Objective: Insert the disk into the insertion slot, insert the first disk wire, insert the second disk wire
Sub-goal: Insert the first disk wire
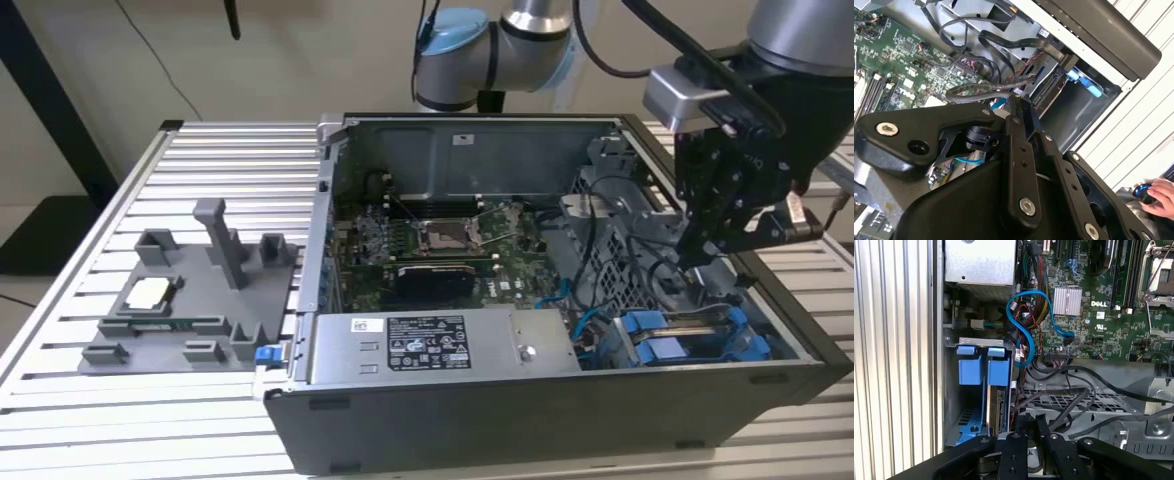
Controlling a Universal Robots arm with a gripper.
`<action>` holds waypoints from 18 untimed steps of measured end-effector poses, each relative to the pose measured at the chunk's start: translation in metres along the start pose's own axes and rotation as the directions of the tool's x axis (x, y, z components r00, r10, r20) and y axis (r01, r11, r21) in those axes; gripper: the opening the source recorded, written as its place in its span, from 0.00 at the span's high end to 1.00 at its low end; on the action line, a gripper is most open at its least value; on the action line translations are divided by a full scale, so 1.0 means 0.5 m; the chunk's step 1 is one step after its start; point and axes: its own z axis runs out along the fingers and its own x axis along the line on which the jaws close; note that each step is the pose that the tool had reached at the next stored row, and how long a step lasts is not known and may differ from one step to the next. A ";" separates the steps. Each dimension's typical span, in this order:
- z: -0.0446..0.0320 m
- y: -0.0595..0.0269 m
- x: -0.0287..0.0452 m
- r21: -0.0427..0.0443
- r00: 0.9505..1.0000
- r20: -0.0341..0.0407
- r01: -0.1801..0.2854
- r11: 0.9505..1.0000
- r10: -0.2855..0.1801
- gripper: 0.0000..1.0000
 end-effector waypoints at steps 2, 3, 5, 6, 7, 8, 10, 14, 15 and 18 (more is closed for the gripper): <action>0.001 0.000 0.000 0.000 1.000 -0.002 0.000 1.000 0.000 0.81; 0.001 0.000 0.000 0.000 1.000 -0.003 0.000 1.000 0.000 0.81; 0.003 -0.001 0.000 0.000 1.000 -0.005 0.001 1.000 -0.001 0.81; 0.003 -0.001 0.000 0.000 1.000 -0.006 0.001 1.000 -0.001 0.81; 0.004 -0.001 0.001 0.000 1.000 -0.007 0.001 1.000 -0.001 0.81; 0.004 -0.001 0.001 0.000 1.000 -0.008 0.001 1.000 -0.001 0.81; 0.006 -0.002 0.001 0.000 1.000 -0.009 0.001 1.000 -0.001 0.81; 0.009 -0.002 0.001 -0.001 1.000 -0.012 0.001 1.000 -0.001 0.81; 0.010 -0.002 0.001 -0.001 1.000 -0.013 0.001 1.000 -0.001 0.81; 0.013 -0.002 0.001 -0.001 1.000 -0.014 0.001 1.000 -0.001 0.81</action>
